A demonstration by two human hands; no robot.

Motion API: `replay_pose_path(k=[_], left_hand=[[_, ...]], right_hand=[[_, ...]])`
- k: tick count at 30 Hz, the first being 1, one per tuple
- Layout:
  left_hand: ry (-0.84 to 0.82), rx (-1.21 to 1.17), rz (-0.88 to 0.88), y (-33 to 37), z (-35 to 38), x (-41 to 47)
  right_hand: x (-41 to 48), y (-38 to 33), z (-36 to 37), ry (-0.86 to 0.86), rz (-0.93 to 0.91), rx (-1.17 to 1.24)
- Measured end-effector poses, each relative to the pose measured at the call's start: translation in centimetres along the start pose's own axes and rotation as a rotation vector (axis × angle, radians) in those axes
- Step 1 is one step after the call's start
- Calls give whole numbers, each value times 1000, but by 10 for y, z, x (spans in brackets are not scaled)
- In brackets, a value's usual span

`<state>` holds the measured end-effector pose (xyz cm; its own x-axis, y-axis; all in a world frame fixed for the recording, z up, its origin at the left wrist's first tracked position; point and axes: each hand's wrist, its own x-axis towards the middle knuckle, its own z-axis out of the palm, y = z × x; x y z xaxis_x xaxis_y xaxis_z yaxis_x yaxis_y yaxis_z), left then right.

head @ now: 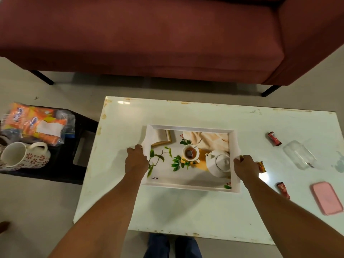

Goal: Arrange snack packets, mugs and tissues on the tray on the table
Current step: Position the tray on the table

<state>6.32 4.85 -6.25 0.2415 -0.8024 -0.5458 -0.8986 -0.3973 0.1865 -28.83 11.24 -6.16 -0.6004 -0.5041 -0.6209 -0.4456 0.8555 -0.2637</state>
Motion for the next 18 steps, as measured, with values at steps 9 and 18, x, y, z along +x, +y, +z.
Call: replay_pose_path(k=[9,18], left_hand=[[199,-64,80,6,-79,-10],[569,-182,67,-91,-242,-6]], right_hand=[[-51,-74,-5,267,-140,-108],[-199,-299,80,-150,-776,36]])
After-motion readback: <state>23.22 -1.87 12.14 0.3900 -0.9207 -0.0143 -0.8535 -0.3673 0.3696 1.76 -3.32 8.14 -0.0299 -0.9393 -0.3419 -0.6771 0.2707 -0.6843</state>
